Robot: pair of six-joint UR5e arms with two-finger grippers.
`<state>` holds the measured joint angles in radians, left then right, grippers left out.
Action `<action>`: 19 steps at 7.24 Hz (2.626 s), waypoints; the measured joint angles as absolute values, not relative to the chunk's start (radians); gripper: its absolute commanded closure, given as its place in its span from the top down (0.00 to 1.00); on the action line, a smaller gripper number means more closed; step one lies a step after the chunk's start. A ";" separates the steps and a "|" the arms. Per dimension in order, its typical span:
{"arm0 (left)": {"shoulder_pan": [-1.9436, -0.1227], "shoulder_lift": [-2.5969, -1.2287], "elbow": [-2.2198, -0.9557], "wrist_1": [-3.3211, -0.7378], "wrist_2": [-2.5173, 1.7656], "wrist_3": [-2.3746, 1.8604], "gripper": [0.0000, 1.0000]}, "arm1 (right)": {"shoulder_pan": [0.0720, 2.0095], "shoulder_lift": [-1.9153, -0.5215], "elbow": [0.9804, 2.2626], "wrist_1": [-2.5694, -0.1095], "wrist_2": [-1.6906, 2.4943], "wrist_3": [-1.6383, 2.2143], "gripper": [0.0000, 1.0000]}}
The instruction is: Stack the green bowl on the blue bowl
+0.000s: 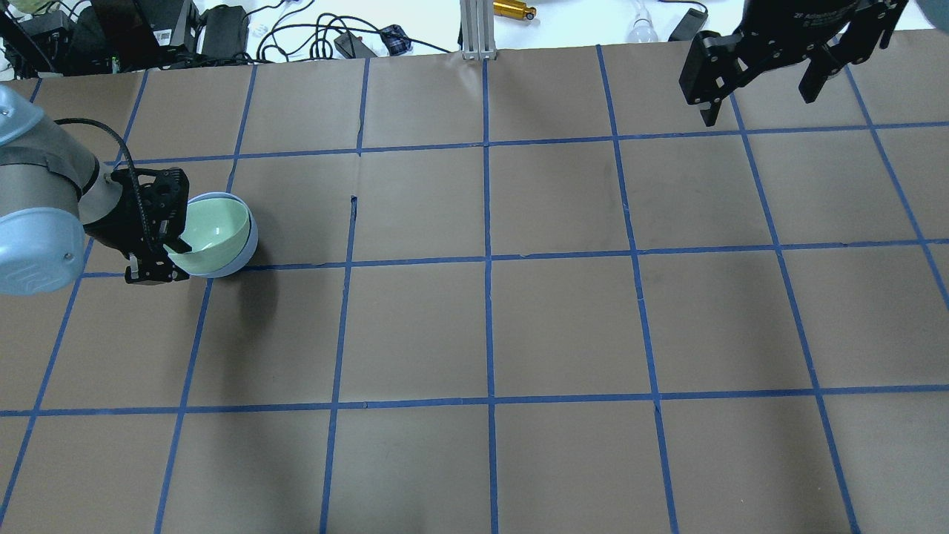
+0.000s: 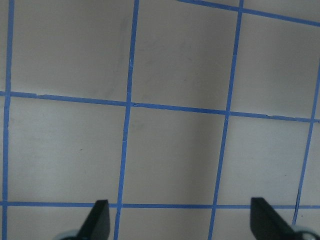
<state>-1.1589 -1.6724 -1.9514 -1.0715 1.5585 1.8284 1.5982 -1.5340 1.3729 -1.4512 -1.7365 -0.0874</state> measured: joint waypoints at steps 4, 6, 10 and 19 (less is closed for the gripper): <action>-1.172 -1.626 -1.788 -1.283 1.554 1.607 0.98 | 1.598 -1.534 1.373 -1.451 -1.736 -0.087 1.00; -1.189 -1.581 -1.690 -1.446 1.547 1.384 0.98 | 1.598 -1.534 1.373 -1.451 -1.736 -0.087 1.00; -1.321 -1.539 -1.612 -1.521 1.557 0.797 1.00 | 1.598 -1.534 1.373 -1.451 -1.736 -0.087 1.00; -1.510 -1.520 -1.599 -1.530 1.613 -0.002 1.00 | 1.598 -1.534 1.373 -1.451 -1.736 -0.087 1.00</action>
